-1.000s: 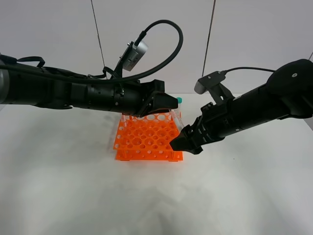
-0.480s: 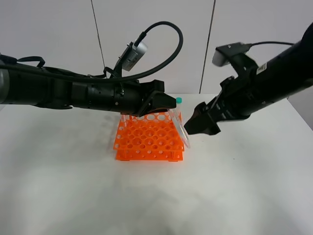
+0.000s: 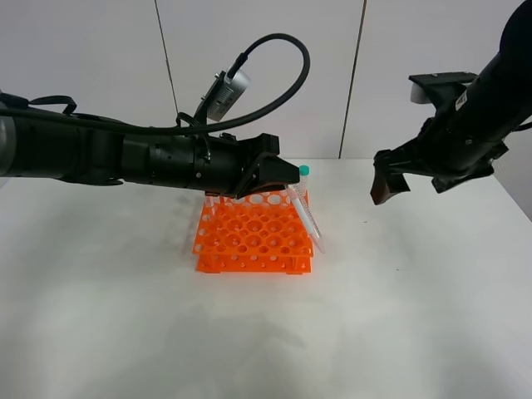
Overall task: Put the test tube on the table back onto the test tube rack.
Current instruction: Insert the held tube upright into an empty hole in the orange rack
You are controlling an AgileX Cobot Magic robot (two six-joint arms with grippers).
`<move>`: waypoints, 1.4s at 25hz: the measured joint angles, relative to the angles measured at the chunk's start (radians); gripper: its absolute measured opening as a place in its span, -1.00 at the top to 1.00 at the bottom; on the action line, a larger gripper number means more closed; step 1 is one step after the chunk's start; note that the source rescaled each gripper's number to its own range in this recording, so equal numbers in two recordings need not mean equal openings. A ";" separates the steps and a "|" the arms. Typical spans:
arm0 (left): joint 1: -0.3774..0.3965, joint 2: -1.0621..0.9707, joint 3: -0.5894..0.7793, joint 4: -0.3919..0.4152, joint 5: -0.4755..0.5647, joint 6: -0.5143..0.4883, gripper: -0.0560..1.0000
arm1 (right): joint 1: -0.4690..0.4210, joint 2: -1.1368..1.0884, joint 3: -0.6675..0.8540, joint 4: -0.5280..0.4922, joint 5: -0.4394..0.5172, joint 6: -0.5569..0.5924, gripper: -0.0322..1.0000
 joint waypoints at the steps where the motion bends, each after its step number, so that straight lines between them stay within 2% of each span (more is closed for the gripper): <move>1: 0.000 0.000 0.000 0.000 0.000 0.000 0.89 | -0.028 0.013 0.000 -0.009 0.008 0.016 -1.00; 6: 0.000 0.000 0.000 0.000 0.000 -0.001 0.89 | -0.150 0.037 -0.006 -0.009 0.075 0.068 -1.00; 11: 0.000 0.000 0.000 0.000 0.000 -0.002 0.89 | -0.216 0.036 -0.010 -0.015 0.209 0.068 -1.00; 22: 0.000 0.000 0.000 0.000 0.000 -0.002 0.89 | -0.219 -0.078 0.000 0.014 0.237 0.034 -1.00; 28: 0.000 0.000 0.000 0.000 0.000 -0.002 0.89 | -0.172 -0.150 0.128 0.011 0.237 0.029 -1.00; 35: 0.000 0.000 0.000 0.000 0.000 -0.002 0.89 | -0.169 -0.257 0.206 0.004 0.237 0.049 -1.00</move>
